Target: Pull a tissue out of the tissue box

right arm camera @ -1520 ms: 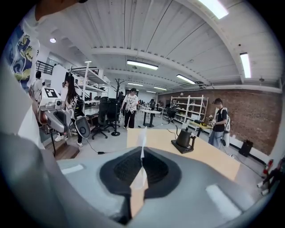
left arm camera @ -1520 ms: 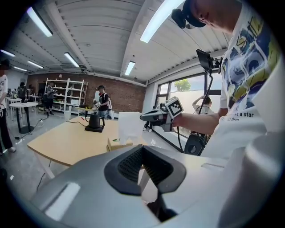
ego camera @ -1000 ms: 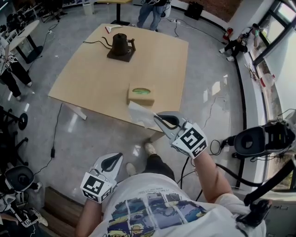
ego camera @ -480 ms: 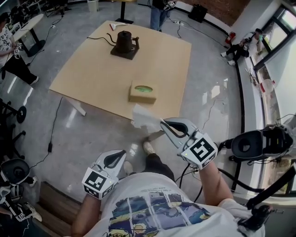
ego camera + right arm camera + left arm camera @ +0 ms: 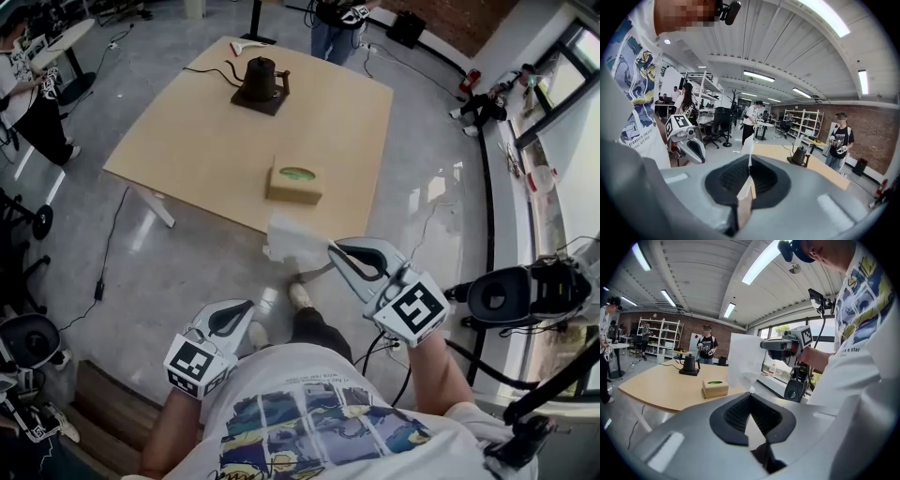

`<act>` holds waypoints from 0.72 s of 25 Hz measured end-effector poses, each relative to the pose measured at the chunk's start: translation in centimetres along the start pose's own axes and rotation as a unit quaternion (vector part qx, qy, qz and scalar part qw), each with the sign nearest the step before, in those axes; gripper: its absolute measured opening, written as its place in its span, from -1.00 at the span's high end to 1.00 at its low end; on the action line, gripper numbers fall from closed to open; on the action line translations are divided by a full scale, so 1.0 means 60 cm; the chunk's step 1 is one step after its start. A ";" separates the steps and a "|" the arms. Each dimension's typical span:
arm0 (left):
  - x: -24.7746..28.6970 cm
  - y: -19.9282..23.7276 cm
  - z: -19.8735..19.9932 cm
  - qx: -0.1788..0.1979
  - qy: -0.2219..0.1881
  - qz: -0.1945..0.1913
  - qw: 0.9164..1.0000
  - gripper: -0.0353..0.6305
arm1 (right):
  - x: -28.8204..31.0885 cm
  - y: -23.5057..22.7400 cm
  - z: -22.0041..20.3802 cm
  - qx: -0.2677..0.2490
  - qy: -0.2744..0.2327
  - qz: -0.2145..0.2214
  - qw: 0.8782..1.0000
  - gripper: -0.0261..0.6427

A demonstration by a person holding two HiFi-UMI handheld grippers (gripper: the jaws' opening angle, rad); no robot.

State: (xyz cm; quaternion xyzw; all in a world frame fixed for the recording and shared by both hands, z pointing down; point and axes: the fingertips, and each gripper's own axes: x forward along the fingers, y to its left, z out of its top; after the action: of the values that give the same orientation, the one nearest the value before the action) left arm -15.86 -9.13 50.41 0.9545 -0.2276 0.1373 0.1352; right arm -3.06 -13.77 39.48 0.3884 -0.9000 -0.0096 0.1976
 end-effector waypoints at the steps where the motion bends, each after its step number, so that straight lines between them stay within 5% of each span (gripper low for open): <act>1: -0.005 0.002 -0.002 0.000 -0.001 0.001 1.000 0.89 | 0.002 0.006 0.003 -0.003 0.000 0.001 1.000 0.91; 18: -0.055 0.018 -0.024 -0.010 -0.012 0.028 0.999 0.89 | 0.020 0.050 0.025 -0.022 0.002 0.015 1.000 0.91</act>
State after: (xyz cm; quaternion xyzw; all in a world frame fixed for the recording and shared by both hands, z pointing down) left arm -19.49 -8.28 50.89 0.9479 -0.2573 0.1274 0.1383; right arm -6.41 -12.73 39.04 0.3705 -0.9048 -0.0259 0.2084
